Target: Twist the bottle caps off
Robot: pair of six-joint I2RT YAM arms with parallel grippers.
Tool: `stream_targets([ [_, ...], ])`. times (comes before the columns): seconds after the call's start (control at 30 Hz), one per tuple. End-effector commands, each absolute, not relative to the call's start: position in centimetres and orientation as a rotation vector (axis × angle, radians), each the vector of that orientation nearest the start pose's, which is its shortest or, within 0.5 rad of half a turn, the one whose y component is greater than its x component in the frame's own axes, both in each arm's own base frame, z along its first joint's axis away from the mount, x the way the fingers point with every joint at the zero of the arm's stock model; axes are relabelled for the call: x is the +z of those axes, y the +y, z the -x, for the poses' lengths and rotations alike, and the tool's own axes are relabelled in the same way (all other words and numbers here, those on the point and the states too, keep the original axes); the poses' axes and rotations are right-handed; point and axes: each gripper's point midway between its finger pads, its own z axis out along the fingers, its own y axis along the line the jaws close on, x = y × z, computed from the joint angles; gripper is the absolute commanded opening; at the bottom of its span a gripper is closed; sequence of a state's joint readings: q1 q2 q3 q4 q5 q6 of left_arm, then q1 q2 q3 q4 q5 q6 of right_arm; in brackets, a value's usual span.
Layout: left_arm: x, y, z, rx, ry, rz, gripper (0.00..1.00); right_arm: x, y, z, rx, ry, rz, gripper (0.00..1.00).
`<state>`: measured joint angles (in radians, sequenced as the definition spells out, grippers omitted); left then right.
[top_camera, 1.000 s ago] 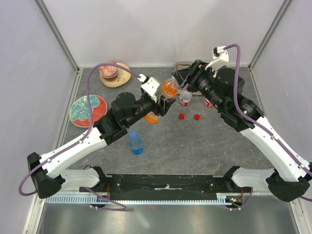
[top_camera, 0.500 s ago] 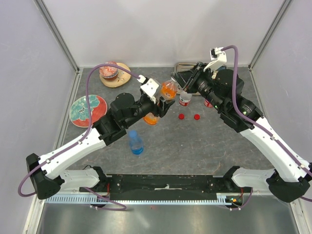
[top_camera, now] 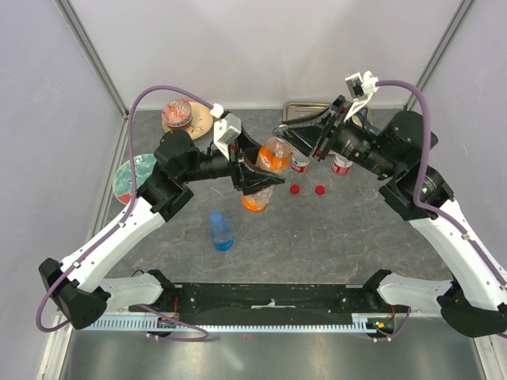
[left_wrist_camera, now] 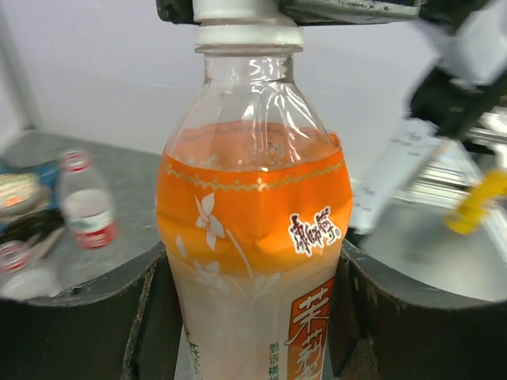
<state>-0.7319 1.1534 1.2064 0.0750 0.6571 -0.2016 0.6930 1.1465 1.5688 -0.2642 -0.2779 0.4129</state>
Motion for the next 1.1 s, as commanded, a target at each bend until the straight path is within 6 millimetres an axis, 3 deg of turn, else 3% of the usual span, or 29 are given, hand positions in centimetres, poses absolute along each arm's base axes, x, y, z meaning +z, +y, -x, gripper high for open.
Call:
stream_targets([
  [0.0, 45.3, -31.7, -11.0, -1.653, 0.995, -1.292, 0.49, 49.0, 30.4, -16.5, 1.325, 1.327, 0.890, 0.00],
  [0.1, 45.3, -31.1, -10.4, -1.693, 0.919, -1.366, 0.49, 49.0, 30.1, -13.5, 1.405, 1.209, 1.035, 0.00],
  [0.33, 44.6, -30.5, -9.5, -1.795, 0.938, -1.462, 0.46, 48.7, 29.6, -9.7, 1.531, 1.068, 1.237, 0.00],
  [0.67, 44.1, -30.4, -9.3, -1.801, 0.940, -1.496, 0.46, 48.2, 28.9, -7.0, 1.675, 0.973, 1.382, 0.00],
  [0.87, 43.9, -30.3, -9.4, -1.798, 0.947, -1.499, 0.47, 48.3, 29.2, -7.2, 1.693, 0.973, 1.353, 0.00],
  [0.93, 43.8, -30.4, -9.8, -1.796, 0.965, -1.484, 0.47, 49.2, 29.4, -8.0, 1.661, 1.007, 1.289, 0.20],
  [1.0, 43.7, -30.5, -10.3, -1.764, 0.956, -1.473, 0.47, 50.2, 29.4, -9.0, 1.604, 1.009, 1.221, 0.46],
  [1.07, 43.5, -30.7, -11.0, -1.768, 1.027, -1.423, 0.48, 52.2, 29.2, -11.1, 1.513, 1.049, 1.069, 0.60],
])
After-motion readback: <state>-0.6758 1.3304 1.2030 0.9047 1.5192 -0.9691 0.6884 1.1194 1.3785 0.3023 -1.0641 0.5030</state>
